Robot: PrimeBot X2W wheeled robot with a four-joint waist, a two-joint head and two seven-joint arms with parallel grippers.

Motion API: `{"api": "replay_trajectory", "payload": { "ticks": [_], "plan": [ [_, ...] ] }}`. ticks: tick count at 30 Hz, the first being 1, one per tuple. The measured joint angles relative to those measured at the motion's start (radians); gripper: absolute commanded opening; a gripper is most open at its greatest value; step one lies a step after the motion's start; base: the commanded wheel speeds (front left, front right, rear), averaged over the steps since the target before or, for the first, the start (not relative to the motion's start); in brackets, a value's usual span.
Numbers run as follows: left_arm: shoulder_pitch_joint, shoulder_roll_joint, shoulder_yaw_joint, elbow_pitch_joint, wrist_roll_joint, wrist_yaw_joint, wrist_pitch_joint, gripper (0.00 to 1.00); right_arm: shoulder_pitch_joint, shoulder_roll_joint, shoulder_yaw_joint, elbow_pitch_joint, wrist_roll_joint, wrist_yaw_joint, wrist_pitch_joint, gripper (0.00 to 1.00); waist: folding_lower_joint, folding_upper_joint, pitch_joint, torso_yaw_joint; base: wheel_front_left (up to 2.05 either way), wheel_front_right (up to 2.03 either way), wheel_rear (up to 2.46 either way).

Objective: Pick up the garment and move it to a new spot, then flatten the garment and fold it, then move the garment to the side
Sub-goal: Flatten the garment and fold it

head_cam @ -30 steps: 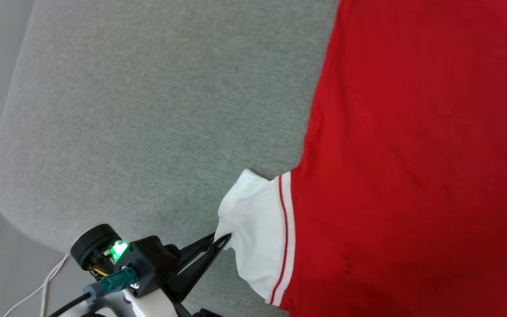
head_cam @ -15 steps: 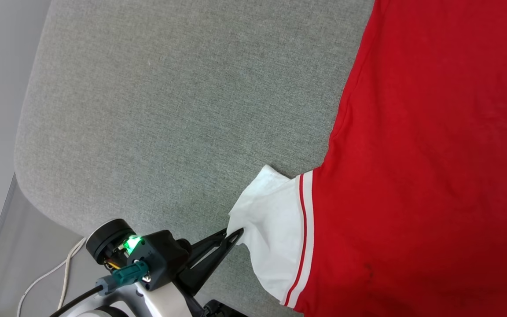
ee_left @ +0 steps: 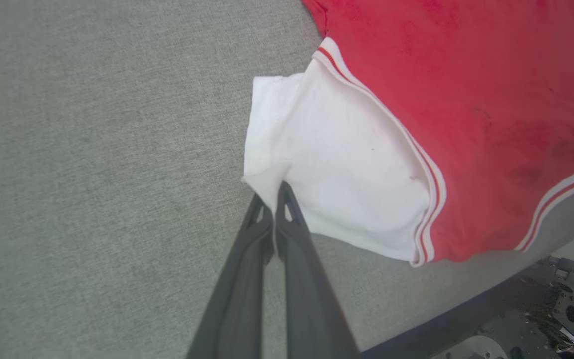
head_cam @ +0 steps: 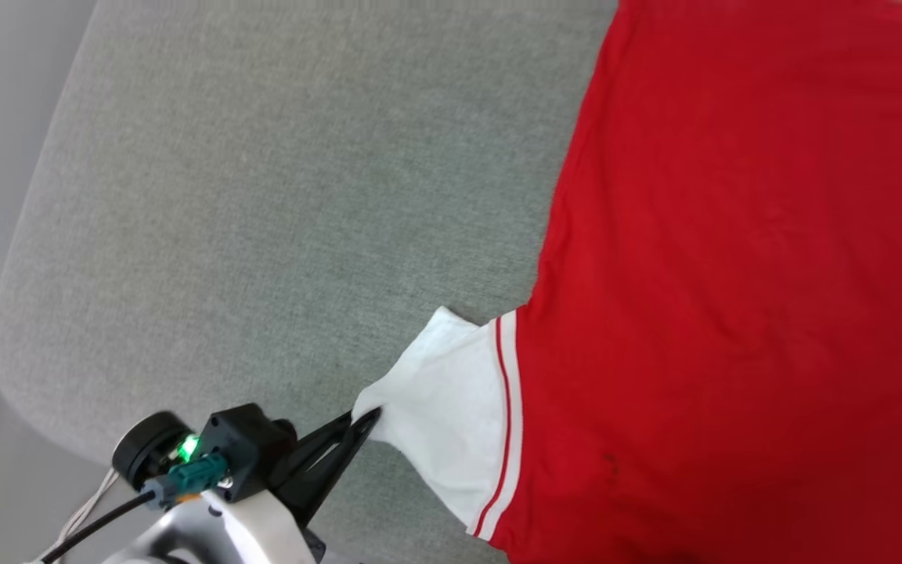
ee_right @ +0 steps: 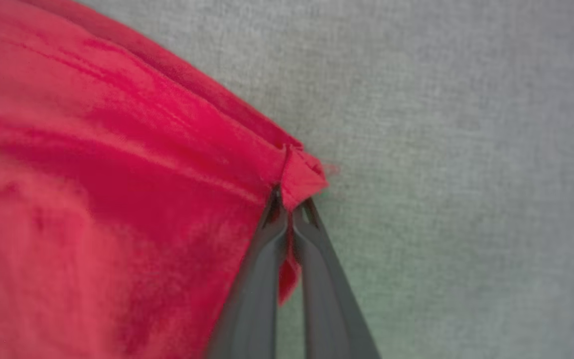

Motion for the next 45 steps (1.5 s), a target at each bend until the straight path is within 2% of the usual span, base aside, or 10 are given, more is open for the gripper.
{"api": "replay_trajectory", "payload": {
  "ticks": [12, 20, 28, 36, 37, 38, 45],
  "plan": [
    [0.127, 0.044, 0.026, 0.034, -0.050, 0.073, -0.019, 0.00, 0.369, 0.029, 0.006, -0.048, 0.160, 0.000, -0.078, 0.00, 0.0000, 0.0000, -0.185, -0.143, 0.00, 0.00, 0.00],
    [0.190, 0.058, 0.044, 0.042, -0.081, 0.113, -0.036, 0.00, 0.636, 0.059, -0.001, -0.190, 0.268, 0.000, -0.088, 0.00, 0.0000, 0.0000, -0.293, -0.249, 0.00, 0.00, 0.00],
    [0.220, 0.060, 0.054, 0.068, -0.095, 0.125, -0.055, 0.00, 0.861, 0.094, -0.041, -0.363, 0.291, 0.000, -0.072, 0.00, 0.0000, 0.0000, -0.353, -0.329, 0.00, 0.00, 0.00],
    [0.219, 0.048, 0.042, 0.093, -0.098, 0.119, -0.065, 0.00, 0.943, 0.126, -0.042, -0.367, 0.302, 0.000, -0.086, 0.00, 0.0000, 0.0000, -0.375, -0.343, 0.00, 0.00, 0.00],
    [0.219, 0.048, 0.041, 0.093, -0.097, 0.118, -0.065, 0.00, 0.942, 0.128, -0.041, -0.367, 0.300, 0.000, -0.095, 0.24, 0.0000, 0.0000, -0.376, -0.341, 0.00, 0.00, 0.00],
    [0.219, 0.049, 0.041, 0.093, -0.096, 0.118, -0.064, 0.00, 0.940, 0.130, -0.040, -0.368, 0.301, 0.000, -0.095, 1.00, 0.0000, 0.0000, -0.377, -0.340, 0.00, 0.00, 0.00],
    [0.217, 0.059, 0.040, 0.065, -0.085, 0.124, -0.053, 0.00, 0.867, 0.116, -0.031, -0.426, 0.336, 0.000, -0.095, 1.00, 0.0000, 0.0000, -0.372, -0.320, 0.00, 0.00, 0.00]
  ]
}}
